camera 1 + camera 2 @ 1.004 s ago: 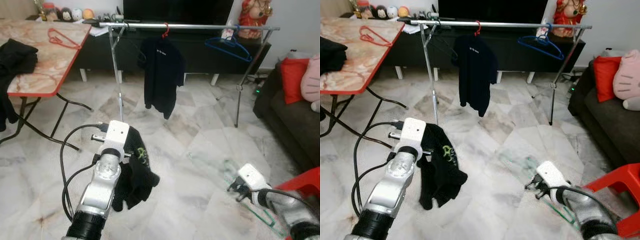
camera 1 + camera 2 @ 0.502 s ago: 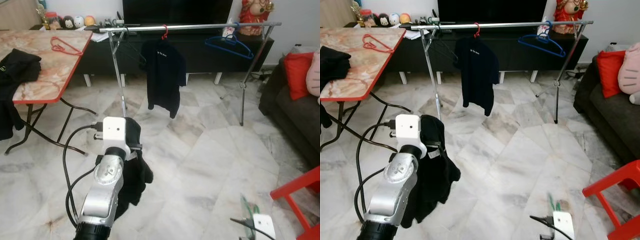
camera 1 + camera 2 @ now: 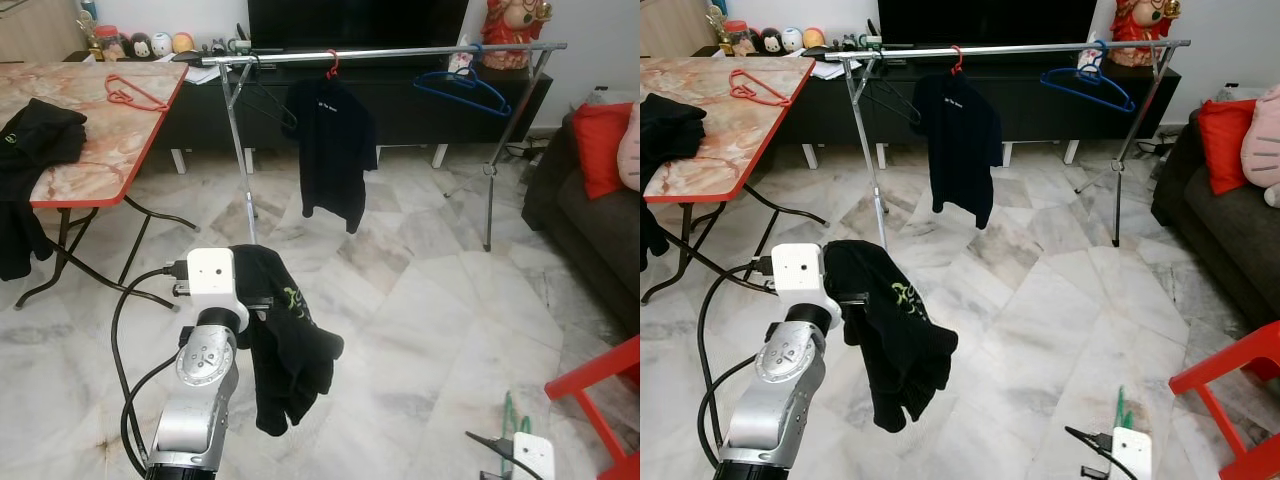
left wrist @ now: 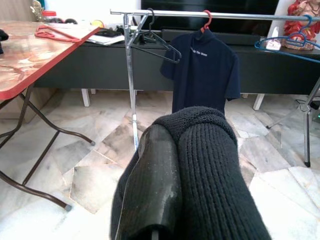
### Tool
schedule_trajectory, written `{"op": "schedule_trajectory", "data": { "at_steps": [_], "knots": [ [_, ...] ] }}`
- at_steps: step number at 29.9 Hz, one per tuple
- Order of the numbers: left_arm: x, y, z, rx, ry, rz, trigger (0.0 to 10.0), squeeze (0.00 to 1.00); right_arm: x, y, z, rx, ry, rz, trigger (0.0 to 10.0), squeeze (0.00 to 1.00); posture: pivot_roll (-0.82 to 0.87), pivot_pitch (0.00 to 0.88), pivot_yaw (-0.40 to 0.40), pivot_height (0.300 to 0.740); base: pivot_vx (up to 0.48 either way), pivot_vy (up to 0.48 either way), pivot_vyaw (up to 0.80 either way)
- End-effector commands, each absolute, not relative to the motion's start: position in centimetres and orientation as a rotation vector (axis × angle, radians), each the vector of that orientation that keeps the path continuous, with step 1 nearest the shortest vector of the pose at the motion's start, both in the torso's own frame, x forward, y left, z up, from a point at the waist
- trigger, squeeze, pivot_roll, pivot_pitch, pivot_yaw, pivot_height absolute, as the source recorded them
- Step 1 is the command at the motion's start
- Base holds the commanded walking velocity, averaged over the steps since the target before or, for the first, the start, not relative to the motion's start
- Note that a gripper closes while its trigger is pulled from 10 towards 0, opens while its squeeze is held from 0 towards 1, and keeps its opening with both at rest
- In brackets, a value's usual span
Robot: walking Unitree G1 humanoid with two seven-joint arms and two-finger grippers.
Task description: Hang hanger
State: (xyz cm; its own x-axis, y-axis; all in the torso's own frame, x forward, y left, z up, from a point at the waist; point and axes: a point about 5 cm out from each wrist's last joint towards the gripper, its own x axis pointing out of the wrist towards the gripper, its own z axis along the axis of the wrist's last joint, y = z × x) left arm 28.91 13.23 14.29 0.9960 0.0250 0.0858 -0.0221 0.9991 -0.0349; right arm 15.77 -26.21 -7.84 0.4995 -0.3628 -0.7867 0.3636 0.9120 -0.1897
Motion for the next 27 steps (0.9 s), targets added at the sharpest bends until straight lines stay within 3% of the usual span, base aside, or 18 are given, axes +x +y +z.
{"op": "schedule_trajectory", "data": {
  "at_steps": [1, 27],
  "knots": [
    [29.0, 13.3, 15.3, -0.047, -0.141, 0.025, 10.0, 0.00, 16.2, -26.2, -7.6, 0.007, 0.931, -0.434, 10.0, 0.00, 0.01, 0.000, -0.021, 0.740, 0.000, 0.247, 0.00],
    [28.9, 13.2, 15.1, -0.040, -0.136, -0.003, 10.0, 0.00, 15.8, -24.3, -8.4, 0.003, 0.986, -0.438, 10.0, 0.00, 0.00, 0.000, -0.006, 0.740, 0.000, 0.291, 0.00]
  ]
}}
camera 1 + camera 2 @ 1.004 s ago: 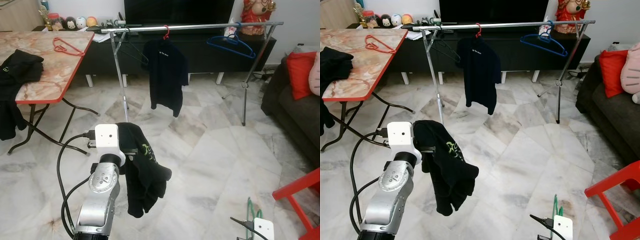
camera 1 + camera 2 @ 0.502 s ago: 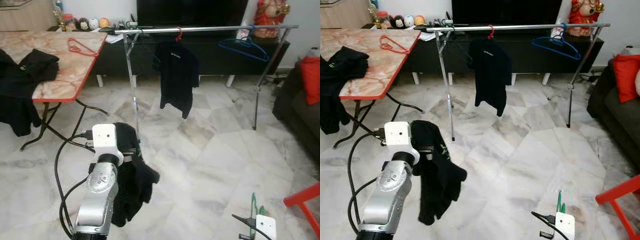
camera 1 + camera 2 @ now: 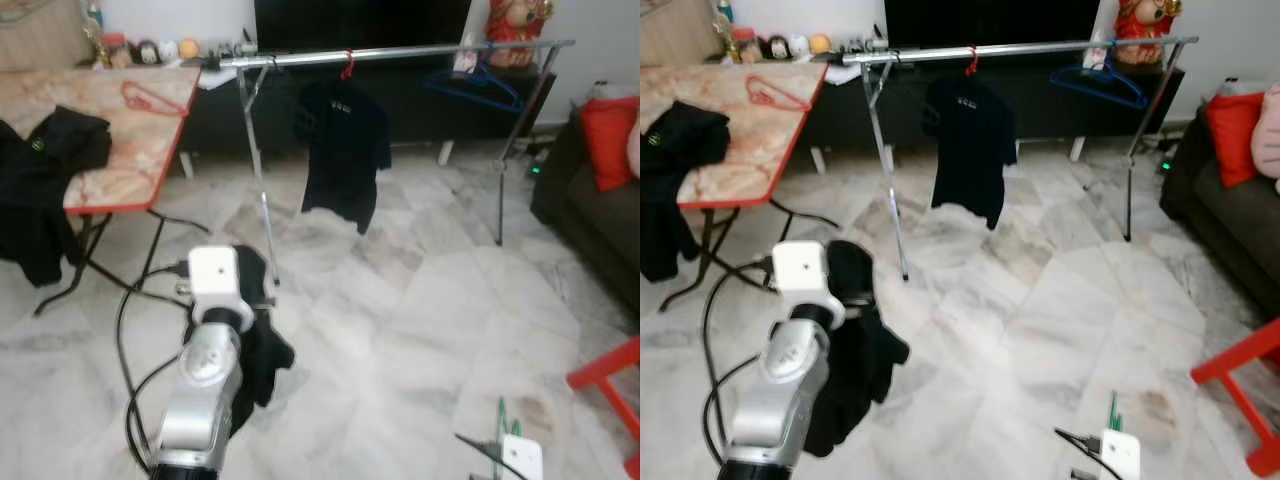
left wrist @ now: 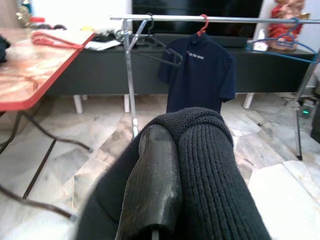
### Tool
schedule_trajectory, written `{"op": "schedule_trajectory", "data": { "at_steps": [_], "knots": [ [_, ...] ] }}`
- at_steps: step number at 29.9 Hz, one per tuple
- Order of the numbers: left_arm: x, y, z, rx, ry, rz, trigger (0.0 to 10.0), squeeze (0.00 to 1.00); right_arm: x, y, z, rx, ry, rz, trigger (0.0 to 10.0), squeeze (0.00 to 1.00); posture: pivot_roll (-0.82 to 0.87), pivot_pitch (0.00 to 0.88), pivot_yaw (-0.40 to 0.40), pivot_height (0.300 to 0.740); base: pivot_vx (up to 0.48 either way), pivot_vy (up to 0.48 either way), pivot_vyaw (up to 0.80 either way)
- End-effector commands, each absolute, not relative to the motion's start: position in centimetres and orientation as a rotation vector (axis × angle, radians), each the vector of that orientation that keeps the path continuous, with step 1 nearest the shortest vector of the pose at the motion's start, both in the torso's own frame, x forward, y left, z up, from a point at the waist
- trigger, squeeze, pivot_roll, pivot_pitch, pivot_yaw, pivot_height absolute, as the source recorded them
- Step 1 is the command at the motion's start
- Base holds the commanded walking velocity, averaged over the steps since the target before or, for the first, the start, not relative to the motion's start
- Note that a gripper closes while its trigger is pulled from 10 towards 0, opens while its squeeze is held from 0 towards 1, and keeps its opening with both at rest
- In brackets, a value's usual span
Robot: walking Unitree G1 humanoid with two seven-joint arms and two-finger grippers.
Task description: Hang hanger
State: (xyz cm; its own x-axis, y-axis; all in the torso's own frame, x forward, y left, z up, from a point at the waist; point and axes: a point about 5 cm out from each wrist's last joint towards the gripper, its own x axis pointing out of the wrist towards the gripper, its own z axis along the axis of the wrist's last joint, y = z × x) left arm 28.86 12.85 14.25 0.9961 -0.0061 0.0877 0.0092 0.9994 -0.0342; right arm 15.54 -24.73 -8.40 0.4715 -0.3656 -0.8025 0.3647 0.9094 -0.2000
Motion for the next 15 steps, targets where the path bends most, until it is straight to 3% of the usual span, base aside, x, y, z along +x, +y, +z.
{"op": "schedule_trajectory", "data": {
  "at_steps": [1, 15],
  "knots": [
    [28.93, 13.28, 15.20, -0.037, -0.137, -0.002, 10.0, 0.00, 15.82, -24.31, -8.41, 0.008, 0.983, -0.440, 10.0, 0.00, 0.00, 0.000, -0.006, 0.740, 0.000, 0.292, 0.00],
    [28.88, 13.09, 15.13, -0.029, -0.138, -0.012, 10.0, 0.00, 15.72, -24.61, -8.37, 0.008, 0.983, -0.443, 10.0, 0.00, 0.02, 0.000, -0.012, 0.740, 0.000, 0.295, 0.00]
  ]
}}
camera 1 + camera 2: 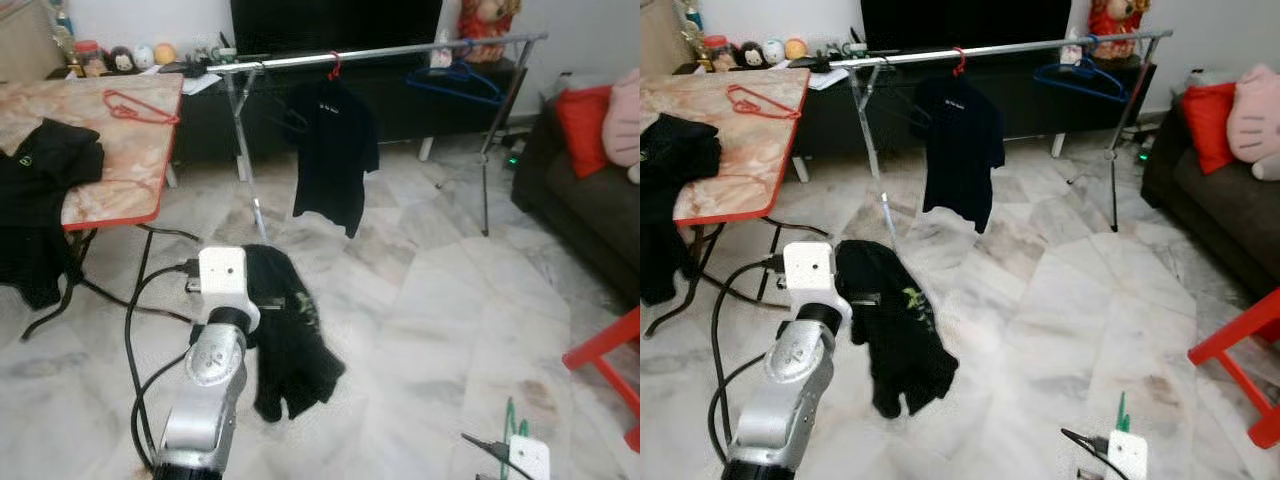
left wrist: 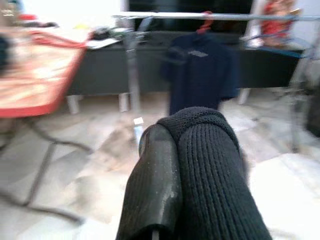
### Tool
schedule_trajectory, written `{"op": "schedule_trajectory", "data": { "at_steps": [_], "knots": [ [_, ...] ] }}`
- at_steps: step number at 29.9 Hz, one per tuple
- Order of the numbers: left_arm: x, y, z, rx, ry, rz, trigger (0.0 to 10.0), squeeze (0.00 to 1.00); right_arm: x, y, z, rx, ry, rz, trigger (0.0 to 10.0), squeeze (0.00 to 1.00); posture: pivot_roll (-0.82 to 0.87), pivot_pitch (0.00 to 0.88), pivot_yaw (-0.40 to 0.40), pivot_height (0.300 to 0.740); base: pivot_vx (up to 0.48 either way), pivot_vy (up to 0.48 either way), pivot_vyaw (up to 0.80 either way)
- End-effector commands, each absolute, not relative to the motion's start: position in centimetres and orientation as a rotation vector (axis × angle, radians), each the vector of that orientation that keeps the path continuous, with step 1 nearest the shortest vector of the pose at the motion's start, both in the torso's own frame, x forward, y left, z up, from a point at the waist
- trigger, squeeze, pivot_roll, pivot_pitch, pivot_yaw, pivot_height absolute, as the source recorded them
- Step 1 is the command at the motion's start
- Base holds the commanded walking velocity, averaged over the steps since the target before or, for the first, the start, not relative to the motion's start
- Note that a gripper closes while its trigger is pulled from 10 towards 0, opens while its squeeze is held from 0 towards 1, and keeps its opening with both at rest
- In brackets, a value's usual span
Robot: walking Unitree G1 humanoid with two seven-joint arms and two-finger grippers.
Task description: Hang hanger
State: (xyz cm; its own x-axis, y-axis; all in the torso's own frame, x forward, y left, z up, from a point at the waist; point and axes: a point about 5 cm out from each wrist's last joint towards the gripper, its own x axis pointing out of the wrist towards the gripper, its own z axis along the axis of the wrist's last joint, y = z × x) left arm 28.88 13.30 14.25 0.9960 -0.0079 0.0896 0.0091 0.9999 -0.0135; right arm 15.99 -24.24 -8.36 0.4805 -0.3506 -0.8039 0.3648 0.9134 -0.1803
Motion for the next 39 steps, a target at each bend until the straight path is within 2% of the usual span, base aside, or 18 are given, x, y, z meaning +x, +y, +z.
{"op": "schedule_trajectory", "data": {
  "at_steps": [1, 15, 28, 39],
  "knots": [
    [28.90, 13.13, 15.17, -0.028, -0.138, -0.012, 10.0, 0.00, 15.70, -24.62, -8.38, 0.008, 0.984, -0.442, 10.0, 0.00, 0.02, 0.000, -0.012, 0.740, 0.000, 0.292, 0.00],
    [29.04, 13.30, 15.26, -0.027, -0.139, -0.009, 10.0, 0.00, 15.73, -24.79, -8.31, 0.013, 0.975, -0.442, 10.0, 0.00, 0.01, 0.000, -0.010, 0.740, 0.000, 0.294, 0.00],
    [28.91, 13.40, 15.34, -0.031, -0.133, 0.005, 10.0, 0.00, 15.84, -24.94, -8.24, 0.022, 0.975, -0.446, 10.0, 0.00, 0.02, 0.000, -0.017, 0.740, 0.000, 0.295, 0.70],
    [28.83, 13.71, 15.34, -0.029, -0.126, 0.024, 10.0, 0.00, 15.94, -24.93, -8.21, 0.035, 0.976, -0.445, 10.0, 0.00, 0.03, 0.000, -0.025, 0.740, 0.000, 0.295, 0.00]
  ]
}}
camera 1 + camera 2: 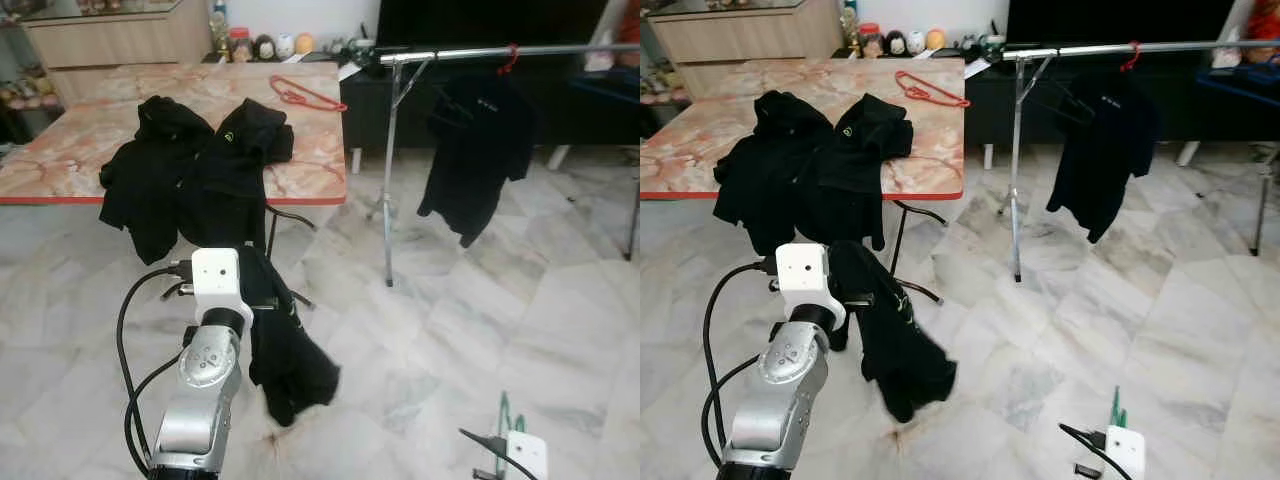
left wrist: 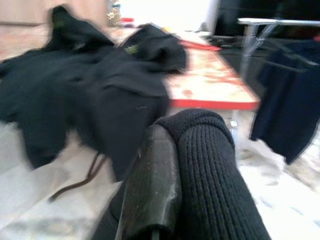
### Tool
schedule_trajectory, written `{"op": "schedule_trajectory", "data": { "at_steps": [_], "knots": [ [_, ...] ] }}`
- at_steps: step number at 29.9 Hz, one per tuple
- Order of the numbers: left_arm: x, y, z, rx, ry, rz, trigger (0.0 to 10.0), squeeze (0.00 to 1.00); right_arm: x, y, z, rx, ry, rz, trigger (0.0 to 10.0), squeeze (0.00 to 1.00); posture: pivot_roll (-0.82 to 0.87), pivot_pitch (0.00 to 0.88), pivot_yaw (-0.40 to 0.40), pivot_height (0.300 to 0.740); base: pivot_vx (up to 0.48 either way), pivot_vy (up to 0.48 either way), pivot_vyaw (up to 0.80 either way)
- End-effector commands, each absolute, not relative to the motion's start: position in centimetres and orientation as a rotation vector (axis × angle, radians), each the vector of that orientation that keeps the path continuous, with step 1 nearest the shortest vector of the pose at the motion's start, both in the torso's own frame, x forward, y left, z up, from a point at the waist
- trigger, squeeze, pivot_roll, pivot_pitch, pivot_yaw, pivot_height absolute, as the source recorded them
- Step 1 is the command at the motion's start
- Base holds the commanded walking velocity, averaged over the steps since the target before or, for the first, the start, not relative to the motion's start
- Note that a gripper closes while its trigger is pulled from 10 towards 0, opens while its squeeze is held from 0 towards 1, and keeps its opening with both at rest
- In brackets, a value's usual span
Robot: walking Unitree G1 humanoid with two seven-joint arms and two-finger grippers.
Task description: Hang hanger
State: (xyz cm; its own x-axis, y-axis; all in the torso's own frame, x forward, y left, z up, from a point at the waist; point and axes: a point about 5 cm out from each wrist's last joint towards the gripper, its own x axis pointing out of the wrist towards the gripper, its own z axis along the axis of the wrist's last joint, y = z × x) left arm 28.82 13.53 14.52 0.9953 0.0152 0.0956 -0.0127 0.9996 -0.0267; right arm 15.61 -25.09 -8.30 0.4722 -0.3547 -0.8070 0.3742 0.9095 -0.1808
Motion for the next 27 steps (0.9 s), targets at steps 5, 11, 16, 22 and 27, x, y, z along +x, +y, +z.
{"op": "schedule_trajectory", "data": {
  "at_steps": [5, 11, 16, 22, 27],
  "knots": [
    [28.77, 13.73, 15.39, -0.029, -0.126, 0.027, 10.0, 0.00, 16.01, -24.90, -8.19, 0.039, 0.974, -0.446, 10.0, 0.00, 0.03, 0.000, -0.027, 0.740, 0.000, 0.295, 0.00],
    [28.80, 13.77, 15.55, -0.016, -0.131, 0.028, 10.0, 0.00, 16.12, -24.86, -8.16, 0.042, 0.973, -0.446, 10.0, 0.00, 0.03, 0.000, -0.028, 0.740, 0.000, 0.291, 0.00],
    [28.78, 13.66, 15.63, -0.017, -0.134, 0.028, 10.0, 0.00, 16.23, -24.93, -8.10, 0.042, 0.971, -0.448, 10.0, 0.00, 0.03, 0.000, -0.030, 0.740, 0.000, 0.229, 0.00],
    [28.71, 13.26, 15.86, -0.016, -0.153, -0.003, 10.0, 0.00, 16.38, -25.01, -8.02, 0.041, 0.969, -0.444, 10.0, 0.00, 0.03, 0.000, -0.032, 0.740, 0.000, 0.000, 0.00],
    [28.65, 13.18, 15.96, -0.040, -0.158, -0.011, 10.0, 0.00, 16.49, -25.04, -7.97, 0.039, 0.968, -0.438, 10.0, 0.00, 0.03, 0.000, -0.033, 0.740, 0.000, 0.000, 0.00]
  ]
}}
